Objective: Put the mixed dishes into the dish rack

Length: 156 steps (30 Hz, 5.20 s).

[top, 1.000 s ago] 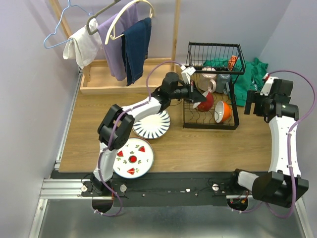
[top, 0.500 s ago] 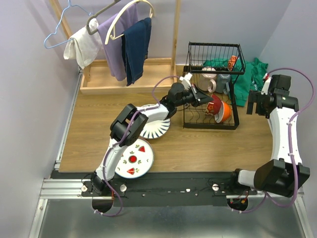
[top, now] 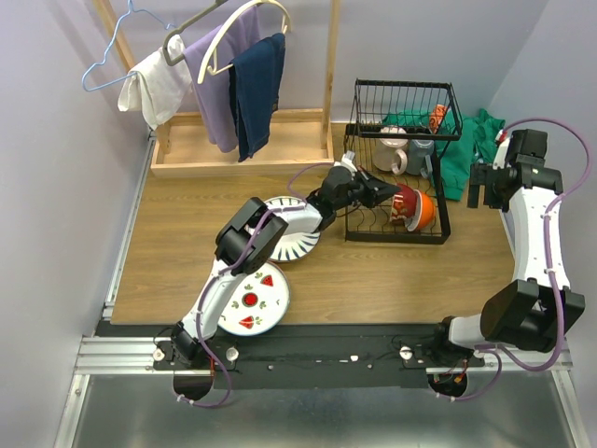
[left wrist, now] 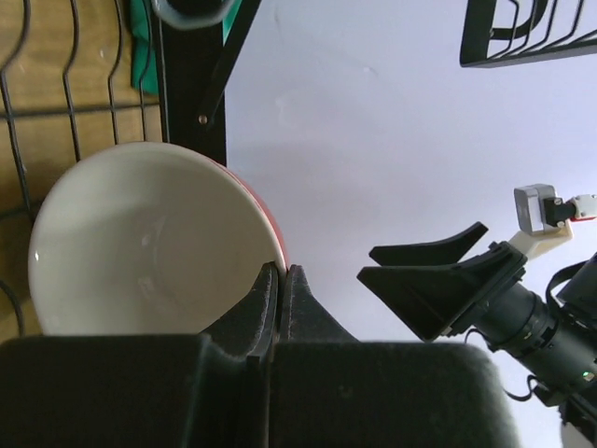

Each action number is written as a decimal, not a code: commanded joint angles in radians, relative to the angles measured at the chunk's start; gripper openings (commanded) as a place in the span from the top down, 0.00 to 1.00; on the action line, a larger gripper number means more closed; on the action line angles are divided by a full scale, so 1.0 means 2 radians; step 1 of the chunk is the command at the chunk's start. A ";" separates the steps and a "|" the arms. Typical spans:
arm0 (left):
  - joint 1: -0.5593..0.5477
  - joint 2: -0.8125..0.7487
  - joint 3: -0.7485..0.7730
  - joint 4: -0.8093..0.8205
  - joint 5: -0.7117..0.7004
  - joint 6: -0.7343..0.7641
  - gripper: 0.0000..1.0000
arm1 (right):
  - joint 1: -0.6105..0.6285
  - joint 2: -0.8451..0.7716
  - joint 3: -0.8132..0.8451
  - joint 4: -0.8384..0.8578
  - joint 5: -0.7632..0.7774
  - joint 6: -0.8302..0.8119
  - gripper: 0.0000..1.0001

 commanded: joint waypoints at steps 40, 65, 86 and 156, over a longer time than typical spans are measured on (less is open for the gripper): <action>0.050 -0.151 -0.124 -0.127 0.026 0.153 0.33 | -0.003 -0.011 -0.041 0.001 -0.072 0.014 0.05; 0.030 -0.188 -0.035 -0.473 -0.102 0.582 0.44 | -0.003 0.242 0.039 0.065 -0.187 -0.032 0.39; -0.028 -0.215 -0.114 -0.488 -0.109 0.584 1.00 | -0.003 0.223 -0.029 0.041 -0.212 -0.060 0.84; 0.459 -0.389 -0.339 -0.930 0.130 1.174 0.62 | 0.435 0.185 0.191 0.133 -0.245 0.011 0.28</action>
